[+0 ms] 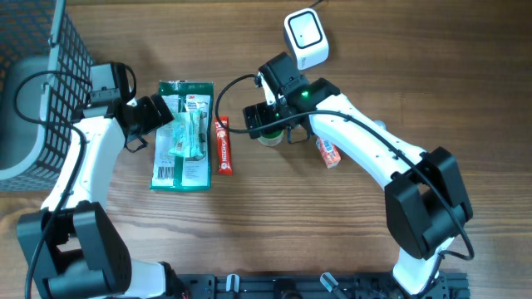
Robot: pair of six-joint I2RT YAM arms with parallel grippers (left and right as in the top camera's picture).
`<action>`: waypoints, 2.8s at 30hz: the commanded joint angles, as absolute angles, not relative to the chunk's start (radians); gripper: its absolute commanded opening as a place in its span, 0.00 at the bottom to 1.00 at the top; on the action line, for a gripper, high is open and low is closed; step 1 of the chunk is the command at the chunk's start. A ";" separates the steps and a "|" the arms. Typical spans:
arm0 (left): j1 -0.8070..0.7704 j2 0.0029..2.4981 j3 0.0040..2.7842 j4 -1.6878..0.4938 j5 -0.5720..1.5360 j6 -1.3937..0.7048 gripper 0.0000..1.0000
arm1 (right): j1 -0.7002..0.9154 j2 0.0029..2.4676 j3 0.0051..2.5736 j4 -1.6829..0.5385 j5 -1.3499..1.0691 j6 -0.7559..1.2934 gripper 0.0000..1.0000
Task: Scan the item barcode
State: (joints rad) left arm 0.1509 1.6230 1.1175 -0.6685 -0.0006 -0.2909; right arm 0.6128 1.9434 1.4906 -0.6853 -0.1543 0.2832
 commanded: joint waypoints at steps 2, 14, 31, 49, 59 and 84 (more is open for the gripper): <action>0.155 1.602 1.127 -0.665 0.007 -0.297 1.00 | 0.622 1.960 1.497 -0.728 -0.257 0.384 1.00; 0.155 1.602 1.127 -0.665 0.007 -0.297 1.00 | 0.684 1.948 1.506 -0.861 -0.099 0.522 1.00; 0.155 1.602 1.127 -0.665 0.007 -0.297 1.00 | 0.680 1.949 1.481 -0.626 -0.021 0.266 0.99; 0.155 1.602 1.127 -0.665 0.007 -0.297 1.00 | 0.800 1.944 1.488 -0.669 0.082 0.339 0.86; 0.155 1.602 1.127 -0.665 0.007 -0.297 1.00 | 0.828 1.993 1.483 -0.640 0.111 0.262 0.89; 0.155 1.602 1.127 -0.665 0.007 -0.297 1.00 | 0.824 1.955 1.480 -0.598 0.135 0.287 0.92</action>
State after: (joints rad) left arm 0.1509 1.6230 1.1175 -0.6682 -0.0006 -0.2909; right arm 0.8242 1.9705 1.4853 -0.6411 0.1139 0.2890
